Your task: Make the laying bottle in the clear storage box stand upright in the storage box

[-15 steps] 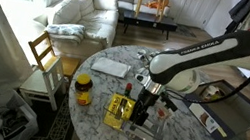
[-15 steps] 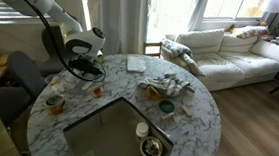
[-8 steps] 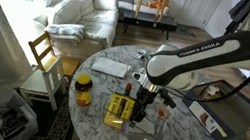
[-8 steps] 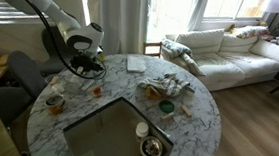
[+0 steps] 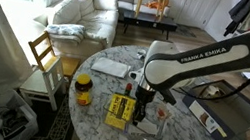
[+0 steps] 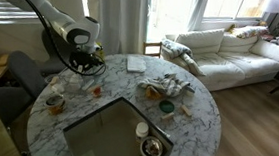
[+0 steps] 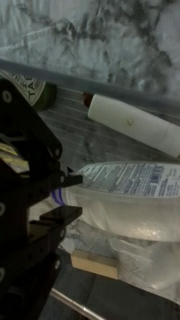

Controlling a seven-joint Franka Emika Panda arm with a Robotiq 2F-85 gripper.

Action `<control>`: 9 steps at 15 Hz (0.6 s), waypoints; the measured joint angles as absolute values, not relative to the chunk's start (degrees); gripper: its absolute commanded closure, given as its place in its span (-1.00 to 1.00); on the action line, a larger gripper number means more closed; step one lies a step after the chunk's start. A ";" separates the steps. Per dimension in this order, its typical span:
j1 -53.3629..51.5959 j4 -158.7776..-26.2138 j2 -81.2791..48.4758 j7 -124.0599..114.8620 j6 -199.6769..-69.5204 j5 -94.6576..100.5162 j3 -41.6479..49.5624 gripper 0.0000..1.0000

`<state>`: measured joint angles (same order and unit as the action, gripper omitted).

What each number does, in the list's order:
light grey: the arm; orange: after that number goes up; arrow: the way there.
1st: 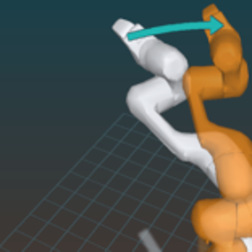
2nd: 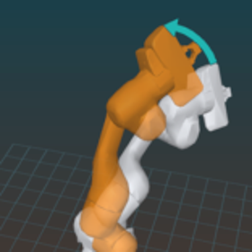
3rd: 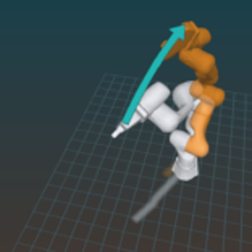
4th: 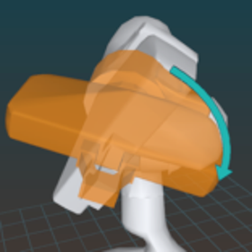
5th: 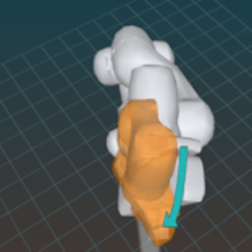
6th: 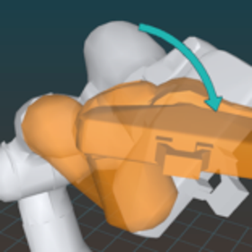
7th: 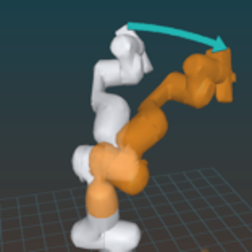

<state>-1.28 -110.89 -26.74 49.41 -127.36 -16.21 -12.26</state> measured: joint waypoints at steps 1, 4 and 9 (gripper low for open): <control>-1.32 -110.88 -26.79 49.42 -126.83 -15.97 -12.33 -0.39; -1.55 -110.81 -26.81 49.41 -125.46 -13.93 -12.33 -0.83; -1.68 -110.07 -27.01 49.84 -123.02 -12.01 -12.41 -1.00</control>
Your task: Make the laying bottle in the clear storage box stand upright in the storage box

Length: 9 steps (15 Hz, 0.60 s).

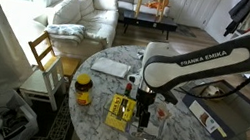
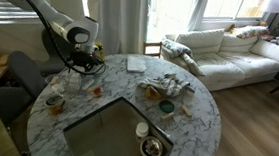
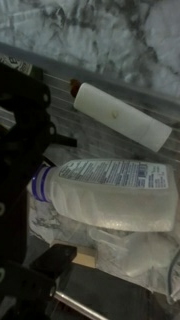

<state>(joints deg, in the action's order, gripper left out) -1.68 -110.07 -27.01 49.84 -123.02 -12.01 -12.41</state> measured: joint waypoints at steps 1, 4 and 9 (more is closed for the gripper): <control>-1.72 -109.82 -27.18 50.05 -122.86 -11.90 -12.43 -1.00; -1.95 -109.00 -27.92 50.28 -122.16 -11.24 -12.43 -0.98; -2.40 -108.35 -29.62 49.84 -122.19 -10.31 -12.39 -1.00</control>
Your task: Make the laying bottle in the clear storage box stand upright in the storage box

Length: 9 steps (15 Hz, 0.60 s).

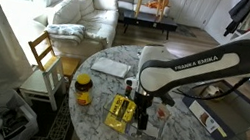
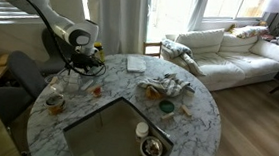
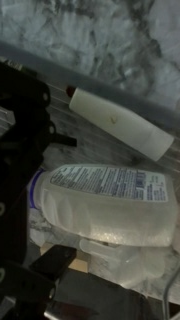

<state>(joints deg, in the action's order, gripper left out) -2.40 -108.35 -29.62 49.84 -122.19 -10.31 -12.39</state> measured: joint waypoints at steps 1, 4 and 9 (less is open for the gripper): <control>-2.52 -108.26 -29.93 49.48 -122.31 -9.86 -12.34 -1.00; -2.91 -107.94 -30.06 47.96 -122.47 -8.61 -12.12 -0.84; -4.10 -107.79 -30.38 43.79 -123.72 -5.28 -11.71 0.16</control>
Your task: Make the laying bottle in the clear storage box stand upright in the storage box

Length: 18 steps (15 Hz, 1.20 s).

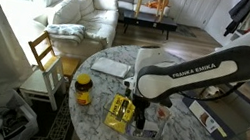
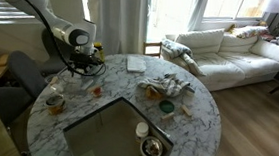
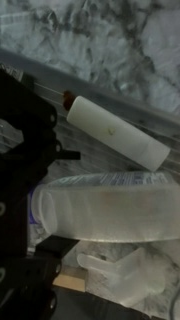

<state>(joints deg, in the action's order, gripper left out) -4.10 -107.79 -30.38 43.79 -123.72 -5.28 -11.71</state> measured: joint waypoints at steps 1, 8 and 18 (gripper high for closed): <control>-4.43 -107.83 -30.68 42.69 -124.16 -4.51 -11.62 0.01; -5.02 -107.77 -31.07 39.18 -124.96 -1.58 -11.51 0.63; 1.06 -113.94 -24.04 49.44 -127.97 -13.96 -14.88 0.63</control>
